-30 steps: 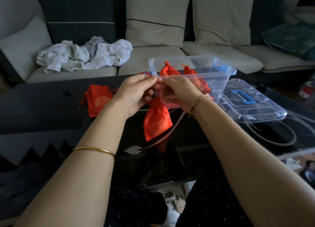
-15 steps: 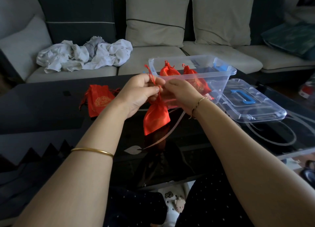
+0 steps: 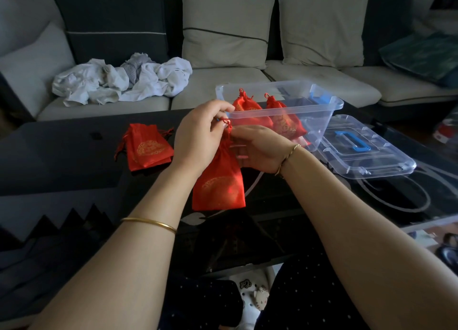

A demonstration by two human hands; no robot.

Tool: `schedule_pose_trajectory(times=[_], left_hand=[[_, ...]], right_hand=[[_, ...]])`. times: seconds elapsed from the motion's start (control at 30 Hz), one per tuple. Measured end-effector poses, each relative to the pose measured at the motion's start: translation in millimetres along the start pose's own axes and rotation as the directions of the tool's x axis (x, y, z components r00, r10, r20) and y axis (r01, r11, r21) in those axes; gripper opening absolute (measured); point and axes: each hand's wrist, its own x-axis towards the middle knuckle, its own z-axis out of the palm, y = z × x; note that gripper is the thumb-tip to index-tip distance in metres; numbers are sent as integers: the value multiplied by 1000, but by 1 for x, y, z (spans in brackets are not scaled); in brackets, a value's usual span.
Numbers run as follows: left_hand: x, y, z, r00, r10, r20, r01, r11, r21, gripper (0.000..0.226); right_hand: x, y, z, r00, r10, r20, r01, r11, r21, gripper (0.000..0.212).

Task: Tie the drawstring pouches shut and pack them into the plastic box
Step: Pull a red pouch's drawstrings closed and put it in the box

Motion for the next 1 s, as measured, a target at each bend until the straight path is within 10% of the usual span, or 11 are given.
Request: schedule_pose_trajectory(times=[0.4,0.57,1.0], left_hand=[[2,-2,-3,911,-387,141,410,819,-401,17],[2,-12,-4,873,-474,117,487,826,-284,18],[7,-10,-7,547,-809,218,826,479,-297,53]], right_hand=[[0,-4,-3,962,-127,-244,80,978,-193,35],[0,-4,-7,939,-123,-321,74,984,-161,32],[3,-1,-20,885,109,-452,-27,983,183,35]])
